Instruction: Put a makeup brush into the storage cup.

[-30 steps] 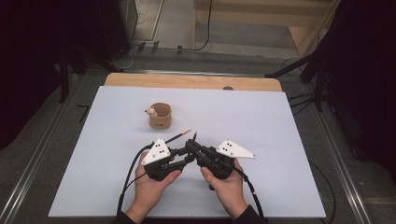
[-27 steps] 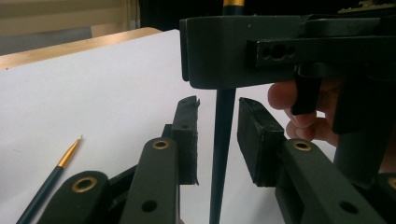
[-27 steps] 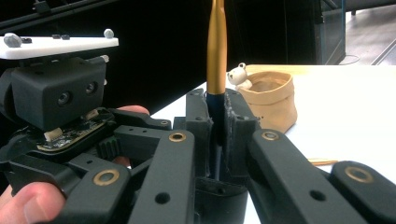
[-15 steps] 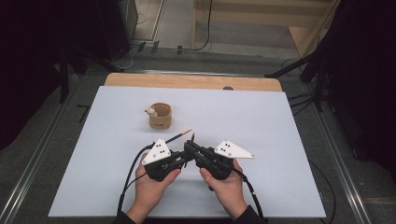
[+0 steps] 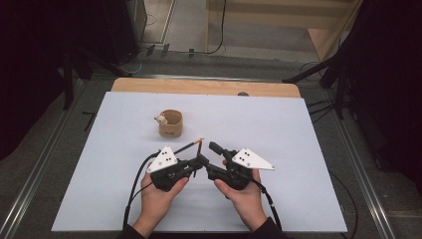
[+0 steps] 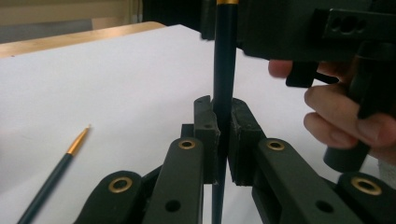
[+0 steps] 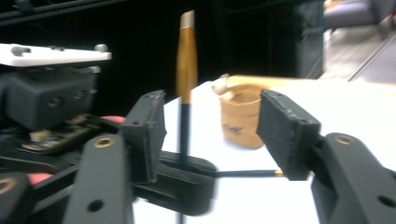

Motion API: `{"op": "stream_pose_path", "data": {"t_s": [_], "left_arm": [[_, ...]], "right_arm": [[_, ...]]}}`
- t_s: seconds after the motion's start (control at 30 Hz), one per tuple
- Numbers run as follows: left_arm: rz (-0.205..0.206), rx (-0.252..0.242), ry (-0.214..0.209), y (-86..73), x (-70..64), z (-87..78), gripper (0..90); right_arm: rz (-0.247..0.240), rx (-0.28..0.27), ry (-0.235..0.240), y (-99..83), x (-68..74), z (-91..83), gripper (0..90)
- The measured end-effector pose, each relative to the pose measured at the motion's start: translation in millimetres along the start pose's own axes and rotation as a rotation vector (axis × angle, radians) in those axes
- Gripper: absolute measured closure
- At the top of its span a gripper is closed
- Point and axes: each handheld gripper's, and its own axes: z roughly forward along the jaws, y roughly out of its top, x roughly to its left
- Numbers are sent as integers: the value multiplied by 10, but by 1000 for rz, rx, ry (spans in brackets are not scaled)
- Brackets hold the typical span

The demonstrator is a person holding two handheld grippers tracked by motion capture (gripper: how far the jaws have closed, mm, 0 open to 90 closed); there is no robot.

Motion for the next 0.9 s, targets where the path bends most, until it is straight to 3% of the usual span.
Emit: {"op": "stream_pose_path", "data": {"t_s": [0.17,0.23,0.33,0.43,0.63,0.73,0.9], "left_arm": [[-3,-7,16,-5,48,-31,846],[-6,-7,19,-8,57,-36,846],[-11,-13,26,-9,86,-56,846],[-12,-21,35,-4,108,-76,846],[-19,-30,46,3,148,-113,846],[-24,-37,56,9,174,-142,846],[-22,-46,64,18,196,-166,846]], "right_arm": [[-30,-19,-46,20,-90,-71,301],[-38,-17,-43,16,-109,-82,263],[-66,19,-58,-6,-191,-129,163],[-55,27,-69,-13,-244,-156,141],[-95,40,-103,-2,-281,-206,133],[-102,58,-106,2,-325,-248,62],[-124,71,-116,-24,-403,-312,28]]}}
